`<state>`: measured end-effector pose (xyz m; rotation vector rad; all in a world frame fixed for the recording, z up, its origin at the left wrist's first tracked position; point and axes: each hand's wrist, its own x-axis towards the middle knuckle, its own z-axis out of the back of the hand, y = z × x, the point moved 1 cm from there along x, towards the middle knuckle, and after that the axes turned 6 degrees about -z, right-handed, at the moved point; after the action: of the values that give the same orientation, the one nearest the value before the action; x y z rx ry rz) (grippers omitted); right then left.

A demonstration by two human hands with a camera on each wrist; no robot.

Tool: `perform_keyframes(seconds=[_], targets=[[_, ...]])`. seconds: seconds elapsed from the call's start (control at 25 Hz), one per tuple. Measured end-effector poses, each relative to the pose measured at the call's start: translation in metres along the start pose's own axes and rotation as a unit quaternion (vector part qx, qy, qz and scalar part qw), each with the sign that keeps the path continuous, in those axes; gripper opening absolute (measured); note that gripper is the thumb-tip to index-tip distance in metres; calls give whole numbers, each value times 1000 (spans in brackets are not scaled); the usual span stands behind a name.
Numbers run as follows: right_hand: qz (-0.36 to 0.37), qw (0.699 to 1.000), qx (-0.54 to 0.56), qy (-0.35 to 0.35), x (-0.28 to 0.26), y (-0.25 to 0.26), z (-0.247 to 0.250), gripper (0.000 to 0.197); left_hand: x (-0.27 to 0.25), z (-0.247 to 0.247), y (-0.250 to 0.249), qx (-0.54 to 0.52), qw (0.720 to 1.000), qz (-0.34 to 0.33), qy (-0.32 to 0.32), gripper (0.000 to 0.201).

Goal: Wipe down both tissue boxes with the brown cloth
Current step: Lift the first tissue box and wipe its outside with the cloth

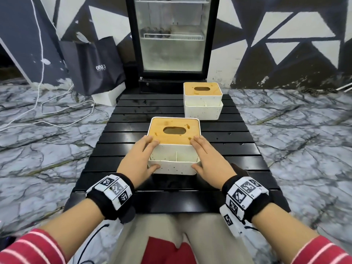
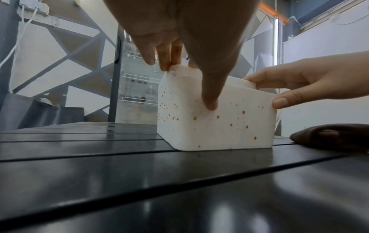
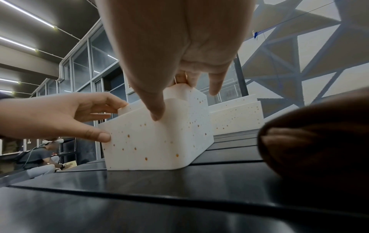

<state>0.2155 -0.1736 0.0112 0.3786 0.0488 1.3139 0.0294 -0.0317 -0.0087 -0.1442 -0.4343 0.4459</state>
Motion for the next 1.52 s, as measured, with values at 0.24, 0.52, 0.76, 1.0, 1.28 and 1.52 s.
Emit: perform_keyframes(seconds=[0.24, 0.52, 0.76, 1.0, 1.28, 1.52], targets=[[-4, 1000, 1, -4, -34, -7, 7, 68, -15, -3, -28, 18, 999, -27, -2, 76], [-10, 1000, 2, -18, -49, -7, 10, 67, -17, 2, -42, 17, 999, -23, 24, 75], [-23, 1000, 5, 6, -50, -11, 14, 70, -13, 14, -50, 13, 998, 14, 59, 68], [-86, 994, 63, -16, -57, -53, 26, 67, 12, 21, -72, 119, 992, 22, 45, 77], [-114, 982, -5, 152, -66, -80, 4, 60, 51, -8, -113, 114, 983, -5, 142, 91], [-122, 980, -23, 156, -64, -81, 1, 50, 64, -19, -120, 122, 981, -8, 152, 89]])
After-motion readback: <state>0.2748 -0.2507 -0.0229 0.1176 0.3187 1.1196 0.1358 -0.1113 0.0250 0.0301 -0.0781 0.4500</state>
